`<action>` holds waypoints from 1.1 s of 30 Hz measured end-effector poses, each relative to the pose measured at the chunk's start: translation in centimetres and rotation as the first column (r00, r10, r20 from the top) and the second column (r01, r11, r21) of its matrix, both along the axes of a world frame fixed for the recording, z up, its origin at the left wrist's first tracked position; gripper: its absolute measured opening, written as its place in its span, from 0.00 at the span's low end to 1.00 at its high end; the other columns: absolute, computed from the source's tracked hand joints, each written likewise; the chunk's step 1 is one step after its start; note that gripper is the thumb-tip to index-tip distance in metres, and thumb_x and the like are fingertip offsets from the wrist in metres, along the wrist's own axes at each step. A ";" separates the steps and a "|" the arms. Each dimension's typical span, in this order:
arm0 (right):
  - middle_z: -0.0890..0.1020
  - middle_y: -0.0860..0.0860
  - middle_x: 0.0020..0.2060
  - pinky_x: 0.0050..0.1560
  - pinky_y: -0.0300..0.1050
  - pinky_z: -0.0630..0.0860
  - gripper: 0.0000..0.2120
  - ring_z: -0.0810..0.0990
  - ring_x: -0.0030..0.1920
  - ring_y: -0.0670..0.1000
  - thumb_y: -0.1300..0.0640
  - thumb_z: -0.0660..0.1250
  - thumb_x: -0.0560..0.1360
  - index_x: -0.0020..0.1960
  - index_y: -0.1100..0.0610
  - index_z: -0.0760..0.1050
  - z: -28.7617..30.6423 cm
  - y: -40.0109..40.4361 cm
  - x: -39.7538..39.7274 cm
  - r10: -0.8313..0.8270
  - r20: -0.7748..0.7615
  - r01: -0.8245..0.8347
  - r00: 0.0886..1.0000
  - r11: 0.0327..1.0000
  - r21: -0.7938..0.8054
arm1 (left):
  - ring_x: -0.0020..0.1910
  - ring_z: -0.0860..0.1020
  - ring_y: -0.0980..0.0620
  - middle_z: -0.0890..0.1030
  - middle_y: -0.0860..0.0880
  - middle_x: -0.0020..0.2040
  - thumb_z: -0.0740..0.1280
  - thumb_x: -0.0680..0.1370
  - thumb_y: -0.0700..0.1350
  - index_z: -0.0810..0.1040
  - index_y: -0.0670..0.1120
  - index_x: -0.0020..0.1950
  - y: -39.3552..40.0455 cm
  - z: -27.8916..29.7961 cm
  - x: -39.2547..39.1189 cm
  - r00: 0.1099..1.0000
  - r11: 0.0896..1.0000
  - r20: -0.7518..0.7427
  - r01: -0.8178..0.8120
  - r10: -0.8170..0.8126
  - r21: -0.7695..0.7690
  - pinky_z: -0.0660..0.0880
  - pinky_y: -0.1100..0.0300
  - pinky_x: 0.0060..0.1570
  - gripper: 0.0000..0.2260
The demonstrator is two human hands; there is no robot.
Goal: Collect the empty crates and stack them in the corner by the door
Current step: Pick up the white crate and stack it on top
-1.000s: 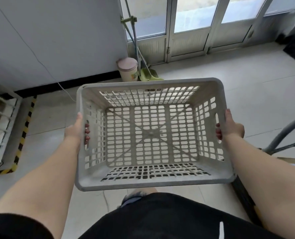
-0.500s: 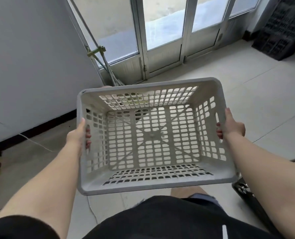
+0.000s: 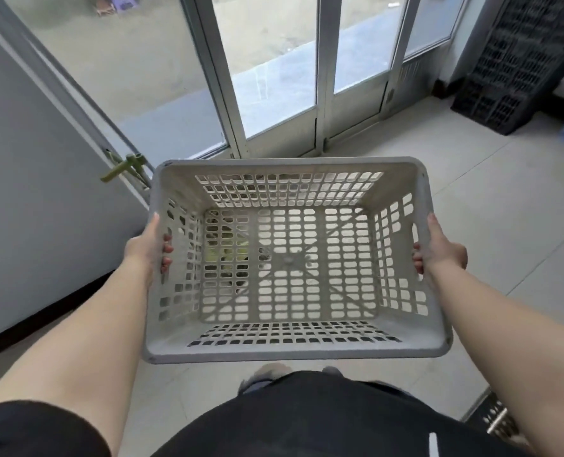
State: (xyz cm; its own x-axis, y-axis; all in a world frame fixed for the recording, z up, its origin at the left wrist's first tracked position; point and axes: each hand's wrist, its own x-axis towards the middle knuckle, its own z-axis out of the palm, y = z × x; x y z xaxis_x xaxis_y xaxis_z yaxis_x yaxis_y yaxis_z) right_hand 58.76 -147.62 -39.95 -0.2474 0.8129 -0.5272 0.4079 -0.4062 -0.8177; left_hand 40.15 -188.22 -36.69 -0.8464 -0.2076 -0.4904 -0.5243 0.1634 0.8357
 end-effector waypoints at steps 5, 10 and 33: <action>0.76 0.54 0.26 0.26 0.42 0.68 0.30 0.69 0.22 0.51 0.32 0.67 0.68 0.32 0.61 0.75 1.1 6.2 -5.5 -0.072 -0.005 0.072 0.997 0.997 0.029 | 0.27 0.63 0.53 0.69 0.51 0.33 0.59 0.75 0.67 0.74 0.48 0.40 7.7 0.7 -7.3 0.997 0.997 -0.022 0.070 -0.070 0.024 0.61 0.59 0.28 0.22; 0.77 0.54 0.27 0.27 0.43 0.69 0.31 0.70 0.22 0.51 0.32 0.66 0.68 0.31 0.61 0.75 1.3 12.5 -11.4 -0.147 0.006 0.146 0.989 0.987 0.074 | 0.26 0.65 0.53 0.71 0.51 0.33 0.59 0.76 0.67 0.75 0.48 0.40 15.5 0.1 -15.7 0.990 0.990 -0.016 0.141 -0.141 0.012 0.62 0.59 0.28 0.22; 0.78 0.54 0.27 0.28 0.43 0.69 0.30 0.71 0.23 0.50 0.31 0.66 0.69 0.32 0.60 0.76 2.4 45.3 -34.0 -0.467 -0.046 0.468 0.883 0.883 0.038 | 0.22 0.64 0.50 0.70 0.47 0.31 0.61 0.76 0.61 0.72 0.45 0.37 59.4 1.0 -51.5 0.891 0.892 -0.060 0.446 -0.450 -0.070 0.60 0.61 0.25 0.20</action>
